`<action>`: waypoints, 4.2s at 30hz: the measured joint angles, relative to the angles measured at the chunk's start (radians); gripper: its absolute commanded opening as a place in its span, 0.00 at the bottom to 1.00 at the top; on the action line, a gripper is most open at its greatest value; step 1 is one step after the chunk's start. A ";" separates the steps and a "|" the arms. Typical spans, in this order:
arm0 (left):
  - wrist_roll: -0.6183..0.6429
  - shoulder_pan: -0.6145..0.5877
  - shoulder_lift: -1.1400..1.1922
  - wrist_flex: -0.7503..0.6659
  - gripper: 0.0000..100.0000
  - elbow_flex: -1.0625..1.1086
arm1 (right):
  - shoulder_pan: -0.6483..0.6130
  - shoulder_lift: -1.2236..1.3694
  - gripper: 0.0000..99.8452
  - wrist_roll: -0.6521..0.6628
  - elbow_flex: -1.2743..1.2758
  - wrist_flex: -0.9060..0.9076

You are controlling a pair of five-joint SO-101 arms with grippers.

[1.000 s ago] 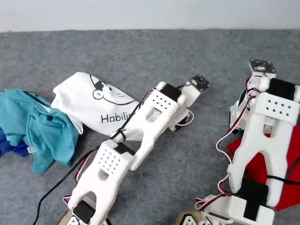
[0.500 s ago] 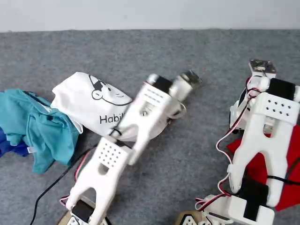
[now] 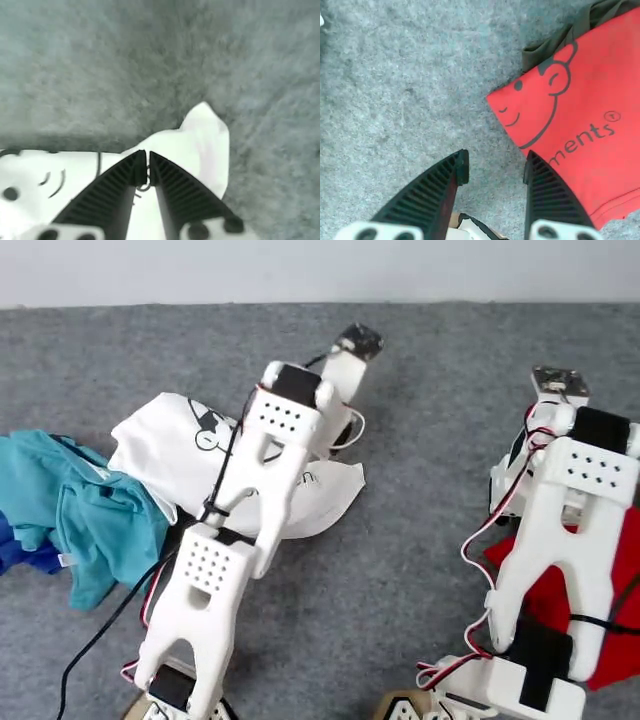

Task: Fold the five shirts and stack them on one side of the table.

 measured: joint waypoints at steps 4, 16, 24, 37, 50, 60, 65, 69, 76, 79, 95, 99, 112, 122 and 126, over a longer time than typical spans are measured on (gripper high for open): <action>0.015 0.002 -0.092 0.000 0.02 0.051 | 0.000 0.000 0.19 0.000 0.000 0.000; 0.054 0.121 0.075 -0.209 0.15 0.135 | 0.000 0.000 0.19 0.000 0.000 0.000; 0.149 0.127 0.221 -0.215 0.15 0.063 | 0.000 0.000 0.19 0.000 0.000 0.000; 0.150 0.130 0.334 -0.094 0.01 -0.112 | 0.000 0.000 0.19 0.000 0.000 0.000; -0.023 0.130 0.339 -0.002 0.01 -0.354 | 0.000 0.000 0.19 0.000 0.000 0.000; -0.018 0.137 0.110 0.000 0.01 -0.473 | 0.000 0.000 0.19 0.000 0.000 0.000; -0.029 0.270 -0.023 0.000 0.01 -0.473 | 0.000 0.000 0.19 0.000 0.000 0.000; -0.060 0.454 -0.058 0.000 0.01 -0.474 | 0.000 0.000 0.19 0.000 0.000 0.000; -0.210 0.554 -0.095 0.006 0.01 -0.471 | 0.025 -0.009 0.19 0.002 0.002 0.000; -0.218 0.500 -0.130 0.006 0.01 -0.477 | 0.046 -0.008 0.19 0.000 0.000 -0.003; -0.218 -0.052 -0.376 0.006 0.01 -0.482 | 0.167 -0.008 0.19 0.000 -0.005 -0.003; -0.178 0.002 -0.442 0.006 0.01 -0.482 | 0.167 -0.008 0.19 0.000 -0.005 -0.003; -0.161 0.334 -0.592 0.006 0.01 -0.465 | 0.325 -0.008 0.19 0.000 -0.005 -0.003; -0.163 -0.127 -0.623 0.006 0.01 -0.049 | 0.253 -0.008 0.19 0.000 -0.005 -0.003; -0.164 -0.206 -0.601 0.006 0.01 0.222 | 0.163 -0.008 0.19 0.000 -0.005 -0.003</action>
